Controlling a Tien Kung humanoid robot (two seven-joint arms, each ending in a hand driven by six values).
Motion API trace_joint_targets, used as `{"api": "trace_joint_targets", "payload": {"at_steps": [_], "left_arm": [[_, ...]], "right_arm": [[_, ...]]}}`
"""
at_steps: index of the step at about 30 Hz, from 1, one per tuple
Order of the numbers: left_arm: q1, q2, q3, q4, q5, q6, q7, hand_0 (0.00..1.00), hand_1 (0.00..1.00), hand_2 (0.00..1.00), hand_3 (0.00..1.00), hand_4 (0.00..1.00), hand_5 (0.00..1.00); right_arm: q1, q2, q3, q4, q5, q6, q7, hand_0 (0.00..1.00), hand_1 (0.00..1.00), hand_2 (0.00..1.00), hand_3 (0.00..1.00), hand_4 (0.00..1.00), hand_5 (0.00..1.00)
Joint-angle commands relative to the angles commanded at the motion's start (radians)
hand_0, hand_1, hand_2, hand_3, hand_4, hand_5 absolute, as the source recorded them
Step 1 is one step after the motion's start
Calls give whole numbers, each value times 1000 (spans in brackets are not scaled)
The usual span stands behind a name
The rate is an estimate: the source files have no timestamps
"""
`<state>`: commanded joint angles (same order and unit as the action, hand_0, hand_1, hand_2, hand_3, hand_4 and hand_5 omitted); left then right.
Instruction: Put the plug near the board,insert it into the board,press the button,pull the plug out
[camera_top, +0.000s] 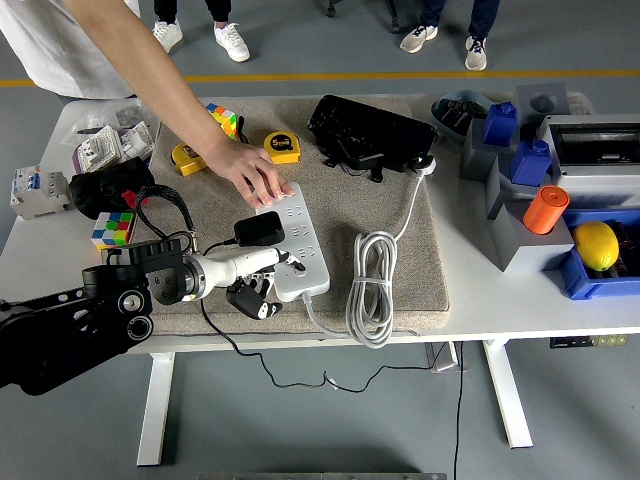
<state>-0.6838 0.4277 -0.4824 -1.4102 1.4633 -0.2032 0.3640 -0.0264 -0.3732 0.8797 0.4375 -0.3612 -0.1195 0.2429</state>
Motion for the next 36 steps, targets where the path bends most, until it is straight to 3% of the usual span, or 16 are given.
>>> {"api": "trace_joint_targets", "payload": {"at_steps": [36], "left_arm": [[-22, -7, 43, 18, 1, -1, 15, 36, 131, 205, 850, 613, 2]], "right_arm": [[-2, 1, 7, 0, -2, -1, 1, 702, 702, 686, 581, 998, 552]]}}
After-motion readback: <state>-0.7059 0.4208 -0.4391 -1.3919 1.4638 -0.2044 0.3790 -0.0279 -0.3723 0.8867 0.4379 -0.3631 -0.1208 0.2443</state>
